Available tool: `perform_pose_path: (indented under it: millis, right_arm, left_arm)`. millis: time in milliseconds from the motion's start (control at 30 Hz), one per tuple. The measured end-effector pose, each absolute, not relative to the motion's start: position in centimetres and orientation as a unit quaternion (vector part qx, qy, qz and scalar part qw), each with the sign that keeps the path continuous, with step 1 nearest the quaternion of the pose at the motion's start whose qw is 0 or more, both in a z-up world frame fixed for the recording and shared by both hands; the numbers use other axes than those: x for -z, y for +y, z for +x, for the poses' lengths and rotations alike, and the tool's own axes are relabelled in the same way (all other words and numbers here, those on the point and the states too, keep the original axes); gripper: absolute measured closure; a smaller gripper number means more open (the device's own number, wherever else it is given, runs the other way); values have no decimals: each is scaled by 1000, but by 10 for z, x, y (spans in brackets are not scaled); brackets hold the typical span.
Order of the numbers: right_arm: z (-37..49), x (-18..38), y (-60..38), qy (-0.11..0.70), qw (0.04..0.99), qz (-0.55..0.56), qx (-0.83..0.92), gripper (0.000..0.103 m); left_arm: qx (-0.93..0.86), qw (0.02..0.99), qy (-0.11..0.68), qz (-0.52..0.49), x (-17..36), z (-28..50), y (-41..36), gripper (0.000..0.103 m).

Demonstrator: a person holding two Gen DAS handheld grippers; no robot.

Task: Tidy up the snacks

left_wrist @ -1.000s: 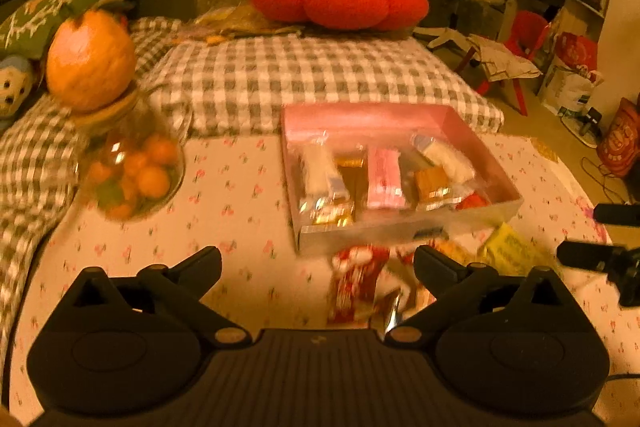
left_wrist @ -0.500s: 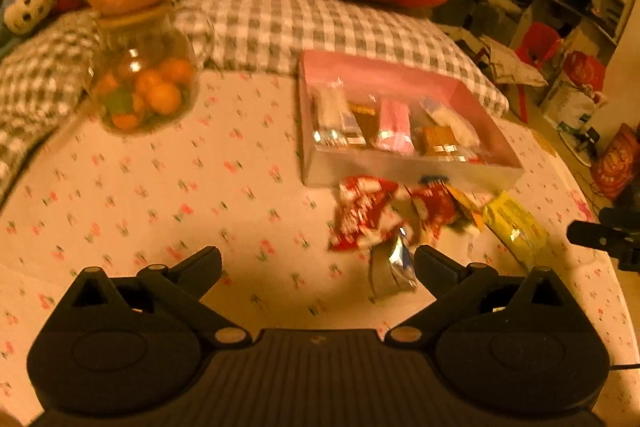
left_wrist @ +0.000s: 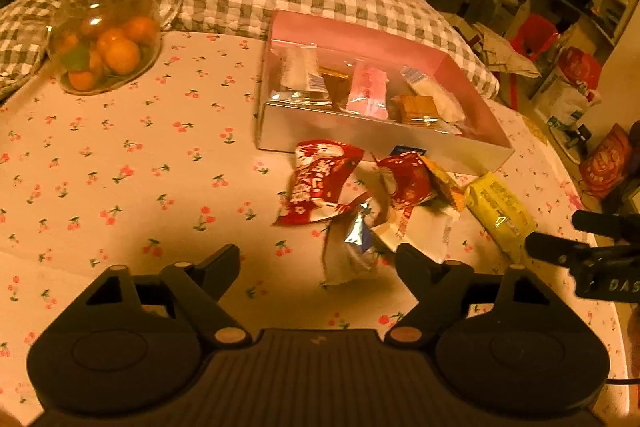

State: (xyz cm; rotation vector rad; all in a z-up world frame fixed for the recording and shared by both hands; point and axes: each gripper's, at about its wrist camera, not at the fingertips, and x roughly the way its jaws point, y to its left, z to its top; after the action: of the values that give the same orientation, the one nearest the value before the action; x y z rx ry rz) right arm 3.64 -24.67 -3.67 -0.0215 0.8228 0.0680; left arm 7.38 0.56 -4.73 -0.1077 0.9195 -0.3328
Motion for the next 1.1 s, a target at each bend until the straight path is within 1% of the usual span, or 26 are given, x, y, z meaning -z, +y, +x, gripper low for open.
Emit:
perform_pose_path:
  millis: [33,67,133,233,267,300,333,367,400,433,533,1100]
  right_arm:
    - [37,39,-246,400,916,-13,-34,11]
    - [38,41,-245,401,915,-17,-35,11]
    - [40,45,-244,403,914,-24,-35,11]
    - [42,49,-243,407,912,-27,-39,11]
    - [43,51,-243,408,912,-26,-40,11]
    - [43,53,-242,409,911,-27,-43,11]
    - [44,55,-242,409,911,-28,-45,11]
    - [45,56,-241,409,911,-30,-47,11]
    - [46,58,-241,409,911,-32,-49,11]
    - [47,60,-240,409,911,-34,-50,11]
    - [51,65,-240,410,910,-33,-50,11]
    - [59,80,-240,416,908,-33,-46,11]
  left_arm:
    - [163,880,443,-52,48,75,4,32]
    - [166,879,444,-53,50,76,2,35]
    - [169,876,448,-56,52,78,-1,49]
    - [167,873,455,-60,55,80,-2,59]
    - [167,872,456,-60,56,80,-2,60]
    - [168,872,455,-61,56,80,-1,65]
    - [168,873,454,-61,56,80,0,72]
    - [167,874,453,-58,55,79,0,76]
    - [165,875,453,-54,55,79,0,83]
    - [164,875,453,-51,55,79,1,86]
    - [165,873,456,-48,55,80,4,89]
    - [200,863,461,-38,53,68,44,89]
